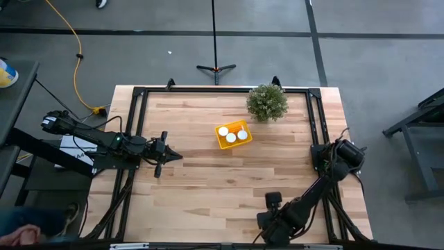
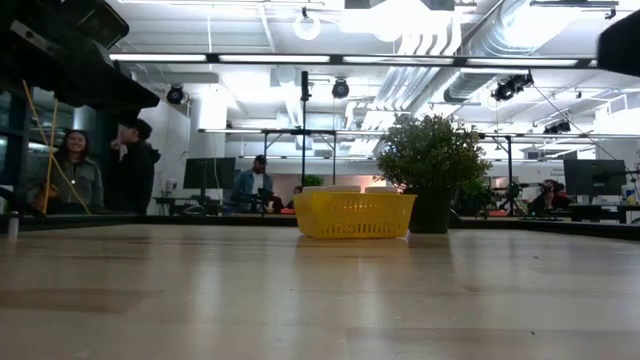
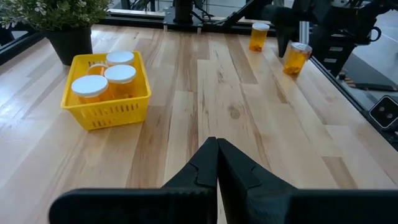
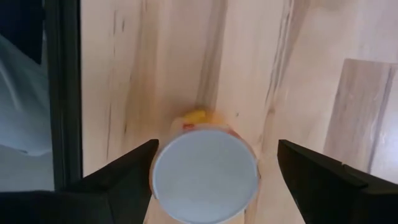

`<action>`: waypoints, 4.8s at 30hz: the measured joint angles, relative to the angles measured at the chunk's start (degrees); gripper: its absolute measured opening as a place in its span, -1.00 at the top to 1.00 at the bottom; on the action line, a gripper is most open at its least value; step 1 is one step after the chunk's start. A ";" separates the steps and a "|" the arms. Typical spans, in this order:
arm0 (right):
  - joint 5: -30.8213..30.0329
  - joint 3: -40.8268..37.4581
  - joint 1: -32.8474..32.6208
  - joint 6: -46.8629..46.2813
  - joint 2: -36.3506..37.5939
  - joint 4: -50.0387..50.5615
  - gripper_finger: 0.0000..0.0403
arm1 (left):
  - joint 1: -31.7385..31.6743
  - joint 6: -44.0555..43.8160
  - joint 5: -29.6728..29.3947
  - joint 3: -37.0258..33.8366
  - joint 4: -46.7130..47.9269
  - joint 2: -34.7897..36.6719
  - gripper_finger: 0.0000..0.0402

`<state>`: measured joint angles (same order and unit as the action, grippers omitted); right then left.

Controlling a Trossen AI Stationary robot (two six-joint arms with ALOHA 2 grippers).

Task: Pick and place pill bottles into a basket
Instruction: Put the orange pill bottle into the yellow bin

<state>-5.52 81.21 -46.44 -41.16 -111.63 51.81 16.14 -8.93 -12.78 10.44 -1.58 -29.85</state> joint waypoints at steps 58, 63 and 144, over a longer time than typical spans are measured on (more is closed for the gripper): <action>1.74 10.77 38.26 47.39 3.37 -3.15 -0.03 | 0.00 -6.13 -0.36 0.00 0.20 -0.02 0.77; 5.40 11.87 45.24 51.62 3.37 -4.96 -0.03 | 0.00 -6.60 -0.20 0.00 -0.22 0.00 0.77; 11.45 11.96 57.10 60.05 -3.65 -3.97 -0.23 | 0.00 -5.90 -0.23 -0.02 0.48 0.11 0.77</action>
<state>5.93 93.17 10.67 18.90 -115.28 47.84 16.14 -14.83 -13.01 10.41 -1.10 -29.74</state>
